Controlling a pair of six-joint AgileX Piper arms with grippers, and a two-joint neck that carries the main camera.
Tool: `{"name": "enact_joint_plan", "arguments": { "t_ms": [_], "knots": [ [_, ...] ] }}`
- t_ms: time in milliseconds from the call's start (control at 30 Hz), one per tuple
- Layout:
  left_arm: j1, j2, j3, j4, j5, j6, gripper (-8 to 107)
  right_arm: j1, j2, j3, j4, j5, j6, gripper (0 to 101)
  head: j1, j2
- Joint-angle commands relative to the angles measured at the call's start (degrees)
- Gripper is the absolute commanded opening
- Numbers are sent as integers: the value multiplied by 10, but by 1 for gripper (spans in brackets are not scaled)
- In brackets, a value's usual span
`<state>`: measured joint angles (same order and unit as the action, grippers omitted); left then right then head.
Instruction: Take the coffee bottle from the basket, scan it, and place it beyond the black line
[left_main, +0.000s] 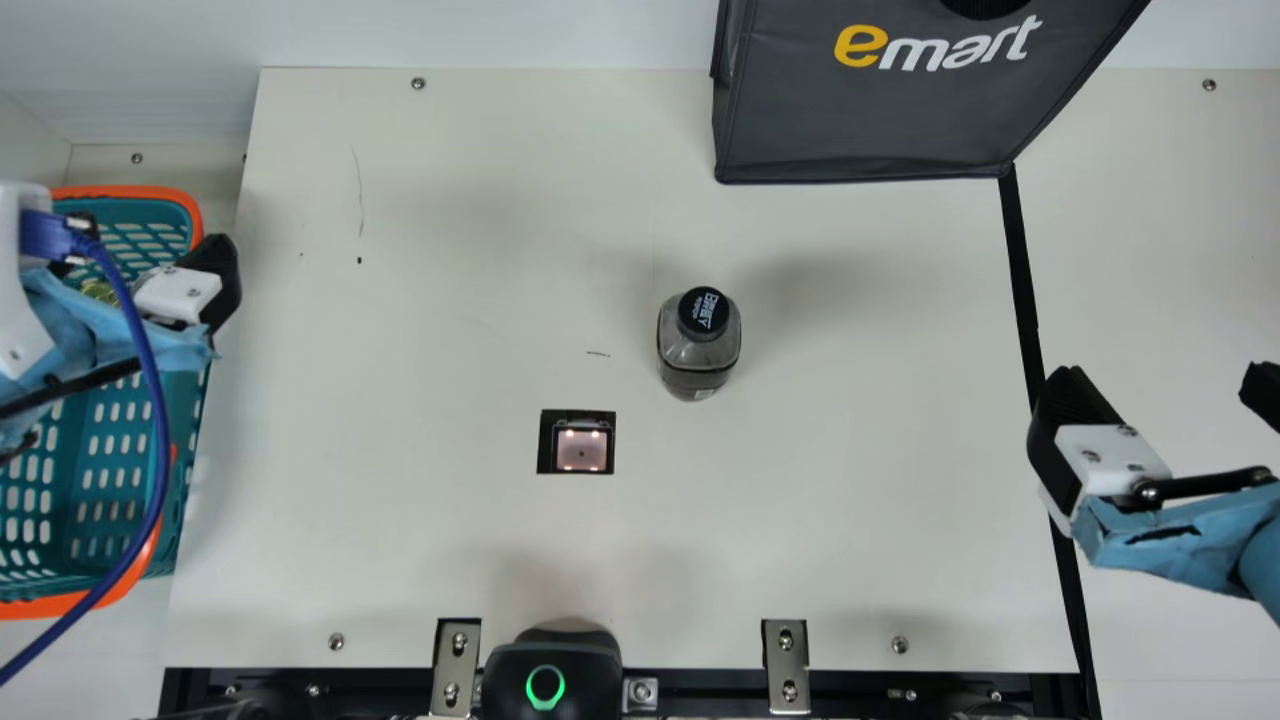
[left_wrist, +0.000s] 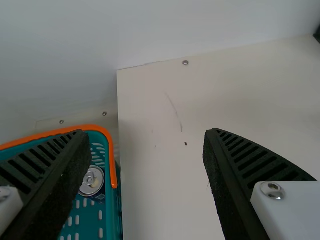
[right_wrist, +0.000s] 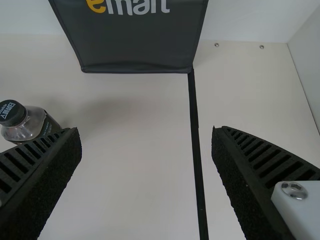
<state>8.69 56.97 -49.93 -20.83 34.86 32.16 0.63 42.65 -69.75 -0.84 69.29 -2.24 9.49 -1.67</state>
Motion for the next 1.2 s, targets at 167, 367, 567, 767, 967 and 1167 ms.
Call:
{"name": "enact_joint_plan", "arguments": {
  "t_ms": [167,367,567,767,967,1167],
  "knots": [
    [9,-11,2,4,4,-1,90,0,0,0,0,0,0,91,-16,1],
    [10,-12,1,3,5,-1,90,0,0,0,0,1,0,91,-16,1],
    [10,-12,1,3,5,-1,90,0,0,0,0,1,0,91,-16,1],
    [10,-12,1,3,5,-1,90,0,0,0,0,1,0,91,-16,1],
    [10,-12,1,3,5,-1,90,0,0,0,0,1,0,91,-16,1],
    [10,-12,1,3,5,-1,90,0,0,0,0,1,0,91,-16,1]
  ]
}}
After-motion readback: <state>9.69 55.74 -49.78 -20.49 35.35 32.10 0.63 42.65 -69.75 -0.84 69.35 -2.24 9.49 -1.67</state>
